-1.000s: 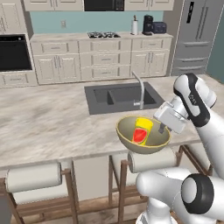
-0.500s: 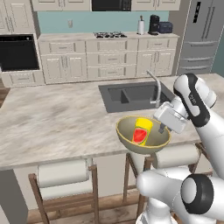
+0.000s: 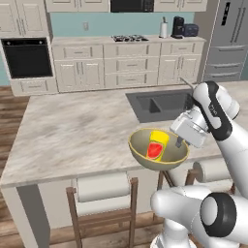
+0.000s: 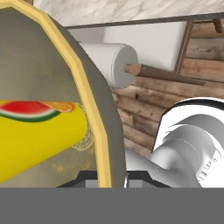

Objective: Place the cup inside the bowl on the dining table and move the bowl to any counter.

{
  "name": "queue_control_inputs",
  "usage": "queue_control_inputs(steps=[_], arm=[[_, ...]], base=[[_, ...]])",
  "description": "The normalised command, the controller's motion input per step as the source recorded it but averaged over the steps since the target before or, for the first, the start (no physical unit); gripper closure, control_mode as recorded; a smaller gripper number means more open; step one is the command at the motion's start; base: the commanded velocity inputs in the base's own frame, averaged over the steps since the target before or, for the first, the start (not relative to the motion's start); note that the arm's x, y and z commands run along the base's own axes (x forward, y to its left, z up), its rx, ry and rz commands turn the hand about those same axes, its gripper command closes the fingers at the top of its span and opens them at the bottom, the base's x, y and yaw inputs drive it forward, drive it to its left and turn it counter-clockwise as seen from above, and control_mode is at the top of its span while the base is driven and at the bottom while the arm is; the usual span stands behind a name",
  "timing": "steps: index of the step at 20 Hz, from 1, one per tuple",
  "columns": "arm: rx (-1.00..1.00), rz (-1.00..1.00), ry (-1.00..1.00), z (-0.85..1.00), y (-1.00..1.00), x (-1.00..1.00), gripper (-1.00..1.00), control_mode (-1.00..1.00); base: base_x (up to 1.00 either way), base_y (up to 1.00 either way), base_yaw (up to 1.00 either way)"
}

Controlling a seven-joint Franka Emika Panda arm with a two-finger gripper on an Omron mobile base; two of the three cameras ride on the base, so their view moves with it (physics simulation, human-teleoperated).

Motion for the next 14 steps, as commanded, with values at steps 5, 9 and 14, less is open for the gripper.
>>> queue_control_inputs(steps=[5, 9, 14], arm=[[0.00, 0.00, 0.00, 0.00, 0.00, 0.00, 1.00, 1.00], [0.00, 0.00, 0.00, 0.00, 0.00, 0.00, 1.00, 1.00], [0.00, 0.00, 0.00, 0.00, 0.00, 0.00, 1.00, 1.00]], base=[[-0.01, 0.59, 0.00], [-0.06, 0.59, 0.00], [-0.03, 0.61, 0.00]])
